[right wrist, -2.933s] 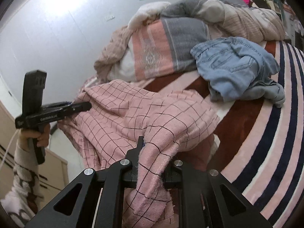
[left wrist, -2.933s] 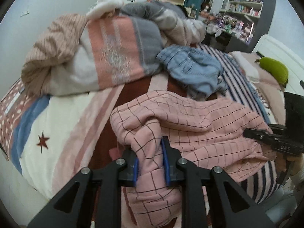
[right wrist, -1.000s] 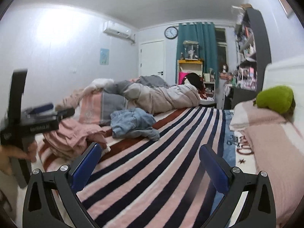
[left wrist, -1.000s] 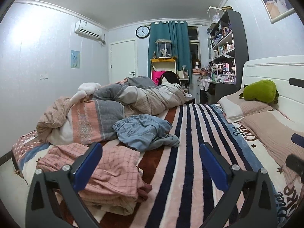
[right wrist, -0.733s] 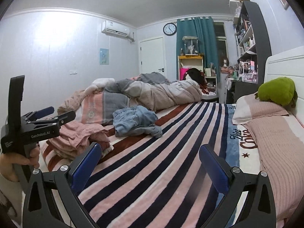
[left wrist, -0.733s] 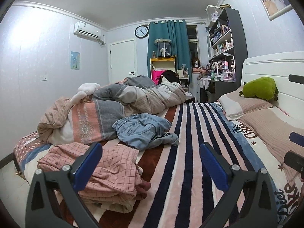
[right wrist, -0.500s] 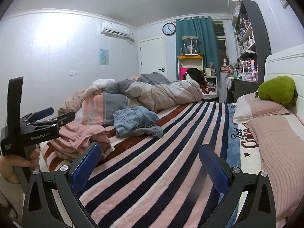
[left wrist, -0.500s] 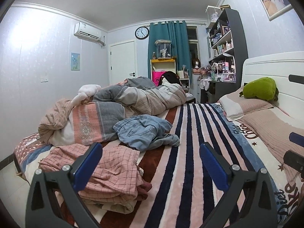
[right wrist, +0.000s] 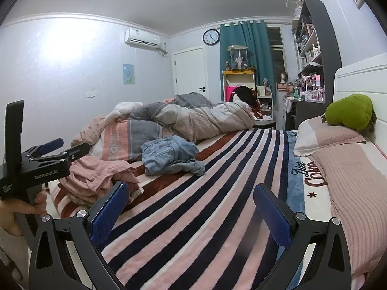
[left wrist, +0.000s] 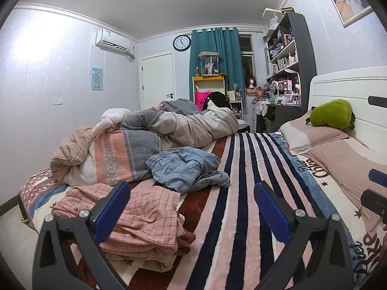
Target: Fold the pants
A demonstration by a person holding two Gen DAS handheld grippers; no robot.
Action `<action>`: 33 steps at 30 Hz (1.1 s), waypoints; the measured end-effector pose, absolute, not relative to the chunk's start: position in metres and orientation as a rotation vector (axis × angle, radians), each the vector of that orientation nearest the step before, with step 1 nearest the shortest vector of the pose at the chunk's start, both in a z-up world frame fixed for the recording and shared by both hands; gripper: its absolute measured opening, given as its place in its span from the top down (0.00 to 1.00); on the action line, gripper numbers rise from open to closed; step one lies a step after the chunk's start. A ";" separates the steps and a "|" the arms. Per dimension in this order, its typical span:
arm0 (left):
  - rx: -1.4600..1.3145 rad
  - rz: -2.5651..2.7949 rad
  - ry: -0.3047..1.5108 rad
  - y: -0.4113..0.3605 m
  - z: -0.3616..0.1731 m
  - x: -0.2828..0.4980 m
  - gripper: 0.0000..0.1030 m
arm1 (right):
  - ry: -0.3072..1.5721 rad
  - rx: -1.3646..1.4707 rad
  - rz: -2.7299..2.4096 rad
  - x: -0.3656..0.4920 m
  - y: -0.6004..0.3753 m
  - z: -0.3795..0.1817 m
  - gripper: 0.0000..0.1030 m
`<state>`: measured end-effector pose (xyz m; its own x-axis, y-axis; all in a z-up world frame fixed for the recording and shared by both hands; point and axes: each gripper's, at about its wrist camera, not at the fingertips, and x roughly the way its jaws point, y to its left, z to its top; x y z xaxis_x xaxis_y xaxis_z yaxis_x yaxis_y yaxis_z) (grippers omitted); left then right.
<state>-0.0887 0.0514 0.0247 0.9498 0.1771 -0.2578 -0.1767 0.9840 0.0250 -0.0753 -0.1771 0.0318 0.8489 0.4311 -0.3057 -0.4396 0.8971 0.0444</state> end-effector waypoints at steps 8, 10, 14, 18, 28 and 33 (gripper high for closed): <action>0.005 0.183 0.261 0.053 0.025 -0.089 0.02 | 0.310 -0.025 0.455 -0.076 -0.178 0.033 0.00; 0.006 0.189 0.261 0.054 0.026 -0.090 0.02 | 0.309 -0.024 0.452 -0.076 -0.177 0.034 0.00; 0.005 0.193 0.262 0.058 0.028 -0.091 0.02 | 0.308 -0.022 0.447 -0.077 -0.177 0.034 0.01; 0.006 0.192 0.260 0.058 0.028 -0.091 0.02 | 0.304 -0.016 0.440 -0.077 -0.177 0.035 0.00; 0.004 0.190 0.260 0.057 0.027 -0.091 0.01 | 0.302 -0.005 0.428 -0.078 -0.177 0.036 0.00; 0.004 0.190 0.260 0.058 0.027 -0.091 0.01 | 0.302 -0.003 0.429 -0.078 -0.178 0.036 0.01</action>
<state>-0.0912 0.0578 0.0269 0.9485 0.1871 -0.2555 -0.1860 0.9821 0.0289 -0.0778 -0.1778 0.0356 0.8655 0.4090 -0.2891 -0.4098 0.9101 0.0605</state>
